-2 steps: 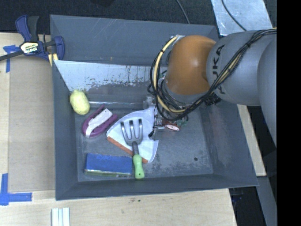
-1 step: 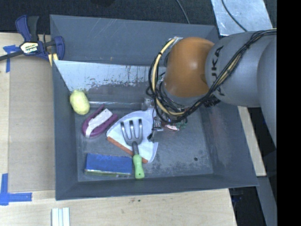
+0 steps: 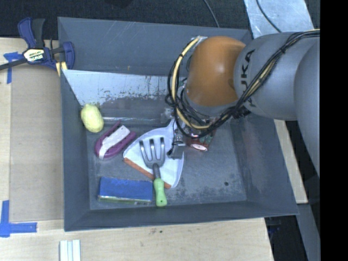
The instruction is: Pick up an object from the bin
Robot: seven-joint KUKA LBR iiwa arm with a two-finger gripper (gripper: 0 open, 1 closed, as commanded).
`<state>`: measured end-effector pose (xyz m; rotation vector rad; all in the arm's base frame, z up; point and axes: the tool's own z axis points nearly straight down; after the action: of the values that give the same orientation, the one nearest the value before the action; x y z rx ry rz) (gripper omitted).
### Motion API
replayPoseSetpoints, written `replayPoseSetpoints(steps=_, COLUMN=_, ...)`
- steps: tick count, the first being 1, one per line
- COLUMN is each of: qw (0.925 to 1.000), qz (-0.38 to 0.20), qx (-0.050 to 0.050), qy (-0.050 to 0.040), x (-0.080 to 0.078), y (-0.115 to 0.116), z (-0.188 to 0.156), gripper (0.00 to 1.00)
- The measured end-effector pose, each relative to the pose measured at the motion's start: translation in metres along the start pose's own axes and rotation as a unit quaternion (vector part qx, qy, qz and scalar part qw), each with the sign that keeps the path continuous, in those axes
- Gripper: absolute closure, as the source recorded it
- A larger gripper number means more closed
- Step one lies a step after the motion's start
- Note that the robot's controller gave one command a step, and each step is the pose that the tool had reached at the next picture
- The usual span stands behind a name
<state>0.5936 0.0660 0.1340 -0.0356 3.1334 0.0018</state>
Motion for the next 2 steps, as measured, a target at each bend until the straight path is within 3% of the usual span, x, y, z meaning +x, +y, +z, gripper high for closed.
replayPoseSetpoints(steps=2, qw=1.0, qz=0.004, qx=0.0, qy=-0.0031, x=-0.006, y=-0.007, z=-0.014, gripper=0.0)
